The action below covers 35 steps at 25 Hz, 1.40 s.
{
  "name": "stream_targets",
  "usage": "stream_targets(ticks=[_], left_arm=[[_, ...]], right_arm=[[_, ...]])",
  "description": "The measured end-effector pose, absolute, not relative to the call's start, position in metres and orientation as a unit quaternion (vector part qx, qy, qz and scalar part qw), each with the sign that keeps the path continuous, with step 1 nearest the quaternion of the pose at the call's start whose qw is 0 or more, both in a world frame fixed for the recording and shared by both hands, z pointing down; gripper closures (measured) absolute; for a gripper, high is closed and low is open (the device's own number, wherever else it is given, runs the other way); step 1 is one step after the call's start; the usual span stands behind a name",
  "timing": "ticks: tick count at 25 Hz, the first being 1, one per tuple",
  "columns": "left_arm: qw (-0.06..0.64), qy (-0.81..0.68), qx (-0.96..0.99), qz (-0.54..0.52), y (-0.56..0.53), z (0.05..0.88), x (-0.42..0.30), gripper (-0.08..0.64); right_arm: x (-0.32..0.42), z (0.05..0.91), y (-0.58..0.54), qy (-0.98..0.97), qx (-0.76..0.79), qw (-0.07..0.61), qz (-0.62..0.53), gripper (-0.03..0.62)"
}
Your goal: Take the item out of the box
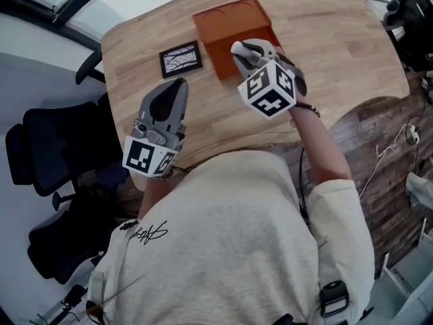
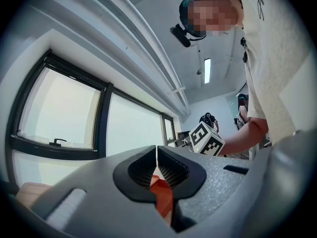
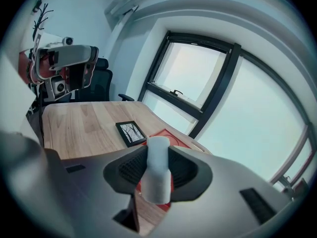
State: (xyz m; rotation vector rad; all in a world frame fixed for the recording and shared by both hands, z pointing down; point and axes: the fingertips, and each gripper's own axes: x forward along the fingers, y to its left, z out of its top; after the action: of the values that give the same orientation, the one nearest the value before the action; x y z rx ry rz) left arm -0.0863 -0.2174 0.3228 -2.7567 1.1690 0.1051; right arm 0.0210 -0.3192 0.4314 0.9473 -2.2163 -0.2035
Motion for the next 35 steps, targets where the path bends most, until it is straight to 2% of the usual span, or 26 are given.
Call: stream_targets(ticks=[35], left_arm=[[0.082,0.349,-0.933,0.039,-0.204,0.312,-0.059,0.549]], right_arm=[[0.052,0.343,-0.255,-0.873,0.462,0.14,-0.066,0.463]])
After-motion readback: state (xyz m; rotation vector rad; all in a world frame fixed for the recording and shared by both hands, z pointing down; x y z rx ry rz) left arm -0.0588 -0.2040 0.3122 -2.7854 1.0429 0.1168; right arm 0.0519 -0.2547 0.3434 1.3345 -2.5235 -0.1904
